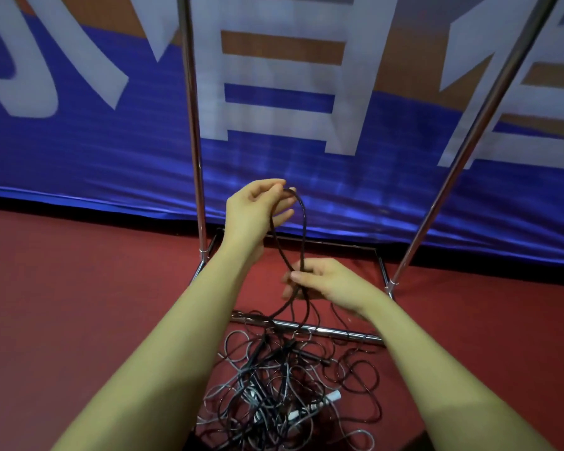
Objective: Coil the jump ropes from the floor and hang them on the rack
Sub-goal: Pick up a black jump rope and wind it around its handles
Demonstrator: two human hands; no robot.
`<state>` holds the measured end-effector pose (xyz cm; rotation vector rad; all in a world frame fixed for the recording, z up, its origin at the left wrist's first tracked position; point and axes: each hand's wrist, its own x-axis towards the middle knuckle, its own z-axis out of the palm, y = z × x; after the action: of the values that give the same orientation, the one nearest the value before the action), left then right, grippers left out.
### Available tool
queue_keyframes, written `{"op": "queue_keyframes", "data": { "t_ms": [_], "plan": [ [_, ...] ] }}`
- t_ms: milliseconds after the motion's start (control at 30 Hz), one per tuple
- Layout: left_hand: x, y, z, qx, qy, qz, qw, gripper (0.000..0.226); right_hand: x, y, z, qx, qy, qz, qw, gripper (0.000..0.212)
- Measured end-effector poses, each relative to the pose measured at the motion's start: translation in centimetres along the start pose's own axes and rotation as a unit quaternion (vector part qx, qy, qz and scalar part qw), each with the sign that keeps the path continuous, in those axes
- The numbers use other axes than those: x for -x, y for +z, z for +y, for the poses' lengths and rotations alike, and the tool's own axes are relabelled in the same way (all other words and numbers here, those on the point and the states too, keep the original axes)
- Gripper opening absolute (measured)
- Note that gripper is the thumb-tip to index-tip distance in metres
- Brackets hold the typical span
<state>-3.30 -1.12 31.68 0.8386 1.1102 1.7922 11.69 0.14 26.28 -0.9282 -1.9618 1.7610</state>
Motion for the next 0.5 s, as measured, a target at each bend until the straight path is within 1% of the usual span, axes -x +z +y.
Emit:
{"op": "queue_keyframes", "data": {
  "t_ms": [67,100,167,233,300,367,433,500],
  "plan": [
    [-0.4,-0.3,-0.4,0.021,-0.018,0.004,1.000,0.010,0.5,-0.1,-0.4,-0.022,0.025,0.019,0.999,0.019],
    [-0.5,-0.1,-0.8,0.024,-0.044,0.000,0.999,0.011,0.7,-0.2,-0.7,-0.043,0.019,0.046,0.998,0.019],
    [-0.3,0.3,-1.6,0.004,-0.131,-0.021,0.991,0.025,0.9,-0.9,-1.4,-0.096,-0.021,0.114,0.989,0.020],
    [0.1,0.7,-2.4,-0.062,-0.212,-0.077,0.972,0.040,0.9,-1.8,-2.0,-0.202,-0.066,0.172,0.962,0.022],
    [0.8,0.7,-3.0,-0.145,-0.248,-0.155,0.945,0.045,0.6,-2.3,-2.4,-0.339,-0.098,0.217,0.910,0.024],
    [1.7,0.6,-3.4,-0.177,-0.247,-0.221,0.927,0.041,0.3,-2.6,-2.8,-0.448,-0.125,0.249,0.849,0.025],
    [2.5,0.6,-3.7,-0.204,-0.214,-0.285,0.912,0.030,-0.1,-2.7,-3.2,-0.522,-0.141,0.261,0.799,0.026],
    [3.1,0.5,-3.7,-0.254,-0.159,-0.333,0.894,0.025,-0.3,-2.9,-3.6,-0.552,-0.147,0.268,0.776,0.027]
  ]
}}
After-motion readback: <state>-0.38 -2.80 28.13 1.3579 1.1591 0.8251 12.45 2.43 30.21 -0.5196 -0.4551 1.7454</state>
